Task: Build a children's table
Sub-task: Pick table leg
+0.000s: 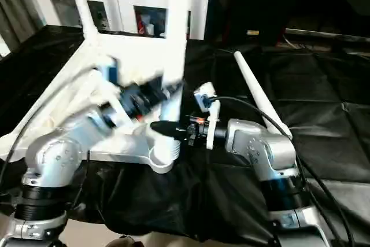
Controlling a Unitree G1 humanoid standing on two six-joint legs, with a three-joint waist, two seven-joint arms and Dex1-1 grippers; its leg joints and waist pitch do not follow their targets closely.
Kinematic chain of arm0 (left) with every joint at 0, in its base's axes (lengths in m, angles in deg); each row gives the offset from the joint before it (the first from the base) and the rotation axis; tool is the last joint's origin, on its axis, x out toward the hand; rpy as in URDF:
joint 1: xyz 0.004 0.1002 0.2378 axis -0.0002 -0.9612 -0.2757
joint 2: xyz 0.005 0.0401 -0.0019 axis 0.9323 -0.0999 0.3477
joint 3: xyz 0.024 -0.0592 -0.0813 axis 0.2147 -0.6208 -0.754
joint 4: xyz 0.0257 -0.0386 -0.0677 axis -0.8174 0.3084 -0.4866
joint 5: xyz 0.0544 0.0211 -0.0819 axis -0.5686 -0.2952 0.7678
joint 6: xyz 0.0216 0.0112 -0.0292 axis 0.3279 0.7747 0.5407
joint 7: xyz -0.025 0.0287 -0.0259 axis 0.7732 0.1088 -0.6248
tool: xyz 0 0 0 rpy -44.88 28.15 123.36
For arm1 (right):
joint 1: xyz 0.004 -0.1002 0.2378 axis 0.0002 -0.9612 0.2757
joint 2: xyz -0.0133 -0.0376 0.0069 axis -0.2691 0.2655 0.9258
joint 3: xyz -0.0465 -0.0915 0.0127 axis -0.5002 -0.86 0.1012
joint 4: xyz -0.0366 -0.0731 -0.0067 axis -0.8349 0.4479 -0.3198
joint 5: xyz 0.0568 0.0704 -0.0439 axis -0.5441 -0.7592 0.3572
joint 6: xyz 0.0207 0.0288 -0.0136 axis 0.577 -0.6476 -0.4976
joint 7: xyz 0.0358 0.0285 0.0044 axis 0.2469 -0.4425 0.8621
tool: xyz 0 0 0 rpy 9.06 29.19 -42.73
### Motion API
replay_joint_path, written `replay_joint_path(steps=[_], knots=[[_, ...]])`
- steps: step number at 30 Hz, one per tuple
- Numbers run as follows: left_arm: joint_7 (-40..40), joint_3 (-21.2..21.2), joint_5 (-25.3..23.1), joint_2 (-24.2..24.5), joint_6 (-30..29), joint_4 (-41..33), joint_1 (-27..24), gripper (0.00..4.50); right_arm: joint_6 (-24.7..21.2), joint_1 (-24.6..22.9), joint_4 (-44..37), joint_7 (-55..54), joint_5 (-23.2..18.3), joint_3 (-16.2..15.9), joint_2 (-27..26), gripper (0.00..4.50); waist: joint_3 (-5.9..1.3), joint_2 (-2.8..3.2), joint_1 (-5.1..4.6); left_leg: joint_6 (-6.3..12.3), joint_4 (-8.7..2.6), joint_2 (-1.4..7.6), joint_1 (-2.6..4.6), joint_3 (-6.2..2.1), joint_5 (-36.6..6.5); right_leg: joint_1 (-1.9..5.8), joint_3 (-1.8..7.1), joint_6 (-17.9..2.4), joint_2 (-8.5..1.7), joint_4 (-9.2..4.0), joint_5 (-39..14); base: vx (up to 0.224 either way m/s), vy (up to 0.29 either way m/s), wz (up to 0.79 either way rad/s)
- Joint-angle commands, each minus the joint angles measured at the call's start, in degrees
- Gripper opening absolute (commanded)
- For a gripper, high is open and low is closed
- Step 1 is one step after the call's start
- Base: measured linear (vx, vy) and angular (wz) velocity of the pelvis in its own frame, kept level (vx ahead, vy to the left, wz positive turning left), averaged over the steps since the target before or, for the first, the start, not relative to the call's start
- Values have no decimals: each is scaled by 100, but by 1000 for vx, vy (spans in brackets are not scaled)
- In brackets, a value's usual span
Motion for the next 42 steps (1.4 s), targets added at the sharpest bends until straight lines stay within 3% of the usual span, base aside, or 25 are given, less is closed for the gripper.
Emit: replay_joint_path(steps=[1, 3, 4, 6, 7, 9, 11, 16, 20, 22, 23, 24, 26, 27, 28, 31, 34, 37, 42], knots=[[296, 106, -136, 289, 34, -54, 45, 355, 421, -23, -165, -292, 241, 144, -44, 191, -466, -1, -13, -172, -430, 308, 157, -187, -932, 233, 244, -1072, -389, -432, -1071, 0, 0, 0], [636, 431, -639, 864, 156, 35, -37, 355, 915, -93, -77, -779, 611, 208, -147, 191, -460, 11, -41, -218, -450, 303, 169, -190, -983, 208, 247, -981, -374, -435, -1189, 0, 0, 0], [636, 431, -639, 864, 156, 35, -37, 355, 915, -93, -77, -779, 611, 208, -147, 191, -463, 40, -32, -249, -457, 308, 182, -198, -1019, 199, 244, -961, -383, -433, -1218, 0, 0, 0], [713, 558, -965, 1113, 326, 203, -90, 355, 1299, -151, -16, -1068, 761, 321, -301, 191, -464, 40, -65, -315, -458, 303, 192, -184, -1071, 195, 253, -969, -377, -431, -1147, 0, 0, 0], [676, 593, -1119, 1227, 369, 337, -106, 355, 1474, -205, -12, -1186, 823, 360, -354, 191, -467, 79, -54, -326, -463, 307, 191, -192, -1089, 195, 252, -997, -380, -425, -1068, 0, 0, 0], [596, 687, -1425, 1396, 527, 540, -129, 355, 1668, -281, -8, -1331, 911, 381, -400, 191, -467, 64, -73, -339, -472, 293, 175, -196, -1160, 201, 253, -945, -371, -421, -1042, 0, 0, 0], [640, 1041, -2107, 1880, 937, 857, -349, 355, 1917, -483, -36, -1599, 985, 479, -532, 191, -470, 91, -81, -312, -483, 294, 165, -220, -1184, 218, 259, -891, -388, -432, -1032, 0, 0, 0], [1522, 1322, -2074, 2416, 1074, 609, -862, 355, 2049, -784, -123, -1566, 1069, 396, -535, 191, -470, 145, -124, -340, -507, 305, 190, -205, -1327, 180, 251, -1066, -368, -411, -962, 0, 0, 0], [2298, 1673, -2244, 2846, 1286, 732, -1034, 355, 2142, -942, -212, -1502, 1142, 285, -462, 191, -424, 148, -126, -388, -537, 308, 232, -209, -1815, 145, 264, -1101, -386, -465, -1474, 0, 0, 0], [2383, 1726, -2314, 2871, 1422, 911, -975, 355, 2154, -969, -241, -1494, 1130, 276, -443, 191, -405, 156, -132, -437, -550, 311, 248, -214, -1991, 133, 275, -1019, -400, -492, -1775, 0, 0, 0], [2400, 1734, -2326, 2870, 1459, 953, -959, 326, 2157, -973, -243, -1492, 1128, 276, -438, 191, -395, 154, -136, -449, -555, 310, 255, -218, -2055, 128, 278, -997, -401, -509, -1877, 0, 0, 0], [2479, 1763, -2376, 2866, 1628, 1136, -890, 326, 2170, -997, -260, -1485, 1119, 271, -419, 191, -392, 125, -131, -458, -554, 304, 266, -222, -2097, 125, 284, -943, -407, -535, -2053, 0, 0, 0], [2582, 1833, -2503, 2891, 1806, 1368, -777, 313, 2175, -1012, -266, -1454, 1134, 256, -393, 191, -403, 117, -142, -486, -569, 313, 245, -237, -2064, 145, 287, -916, -414, -519, -2033, 0, 0, 0], [2718, 1903, -2598, 2918, 1917, 1574, -668, 313, 2164, -1017, -268, -1414, 1144, 241, -373, 191, -409, 75, -152, -480, -571, 316, 236, -233, -2025, 153, 288, -909, -419, -515, -2002, 0, 0, 0], [2852, 2014, -2734, 2938, 2031, 1840, -516, 286, 2146, -1010, -259, -1349, 1151, 213, -337, 191, -411, 85, -141, -460, -563, 309, 250, -229, -1999, 137, 294, -886, -422, -524, -2050, 0, 0, 0], [2922, 2156, -2959, 2917, 2248, 2162, -330, 273, 2155, -992, -229, -1297, 1180, 197, -301, 191, -411, 80, -147, -438, -560, 311, 235, -232, -1940, 150, 295, -894, -435, -526, -2047, 0, 0, 0], [2997, 2299, -3135, 2887, 2450, 2477, -157, 232, 2174, -976, -203, -1274, 1174, 191, -268, 191, -429, 84, -143, -409, -543, 313, 237, -217, -1815, 148, 303, -966, -433, -508, -1843, 0, 0, 0], [3267, 2436, -3311, 2710, 2743, 3153, 212, 218, 2178, -953, -198, -1250, 1151, 188, -213, 191, -445, 88, -130, -365, -522, 302, 237, -195, -1655, 156, 300, -1042, -433, -495, -1611, 0, 0, 0], [3549, 2572, -3400, 2702, 2734, 3403, 381, 172, 2187, -935, -173, -1212, 1172, 177, -172, 191, -456, 93, -128, -334, -524, 321, 210, -206, -1573, 184, 287, -1182, -445, -452, -1332, 0, 0, 0]])
